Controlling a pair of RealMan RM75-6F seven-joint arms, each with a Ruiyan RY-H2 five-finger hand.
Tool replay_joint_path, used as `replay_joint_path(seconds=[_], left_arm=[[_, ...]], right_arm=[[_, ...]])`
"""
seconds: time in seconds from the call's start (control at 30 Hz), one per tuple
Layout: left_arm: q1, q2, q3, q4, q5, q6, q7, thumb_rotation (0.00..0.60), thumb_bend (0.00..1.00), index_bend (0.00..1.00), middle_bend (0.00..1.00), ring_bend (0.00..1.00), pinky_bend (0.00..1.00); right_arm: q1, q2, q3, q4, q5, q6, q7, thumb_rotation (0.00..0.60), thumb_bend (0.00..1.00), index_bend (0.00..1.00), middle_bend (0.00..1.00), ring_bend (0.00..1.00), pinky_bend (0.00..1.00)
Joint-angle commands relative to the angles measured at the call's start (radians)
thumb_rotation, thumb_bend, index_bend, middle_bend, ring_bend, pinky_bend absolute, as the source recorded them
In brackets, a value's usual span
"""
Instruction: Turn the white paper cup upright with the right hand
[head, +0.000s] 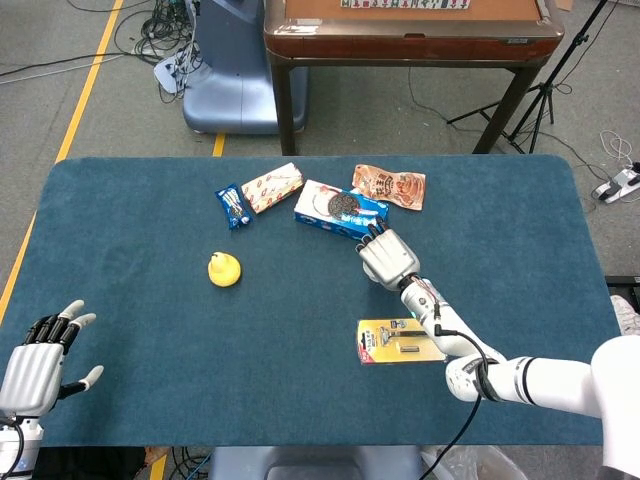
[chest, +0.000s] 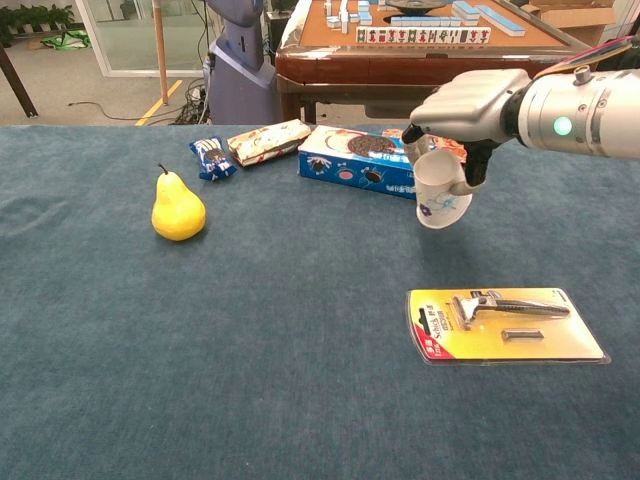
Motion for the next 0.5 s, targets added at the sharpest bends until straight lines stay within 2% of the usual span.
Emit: replay_joint_path(seconds=[0.03, 0.2, 0.27, 0.37, 0.5], left_arm=[[0.001, 0.0, 0.0, 0.002, 0.0, 0.003, 0.005, 0.6, 0.15, 0.25, 0.13, 0.16, 0.13], [0.005, -0.003, 0.001, 0.005, -0.003, 0.006, 0.01, 0.6, 0.15, 0.25, 0.13, 0.16, 0.13], [0.006, -0.004, 0.001, 0.006, -0.003, 0.006, 0.007, 0.6, 0.15, 0.25, 0.13, 0.16, 0.13], [0.008, -0.004, 0.001, 0.009, -0.004, 0.008, 0.005, 0.6, 0.15, 0.25, 0.13, 0.16, 0.13], [0.009, -0.005, 0.002, 0.013, -0.004, 0.009, 0.002, 0.6, 0.15, 0.25, 0.13, 0.16, 0.13]], right_arm=[[0.067, 0.001, -0.088, -0.032, 0.122, 0.082, -0.223, 0.6, 0.35, 0.48, 0.31, 0.12, 0.03], [0.093, -0.038, -0.118, -0.028, 0.186, 0.105, -0.317, 0.6, 0.35, 0.48, 0.29, 0.08, 0.0], [0.098, -0.05, -0.121, -0.023, 0.209, 0.102, -0.325, 0.6, 0.35, 0.45, 0.27, 0.07, 0.0], [0.101, -0.065, -0.114, -0.022, 0.234, 0.102, -0.317, 0.6, 0.34, 0.29, 0.22, 0.03, 0.0], [0.097, -0.074, -0.091, -0.023, 0.243, 0.088, -0.265, 0.6, 0.26, 0.07, 0.14, 0.0, 0.0]])
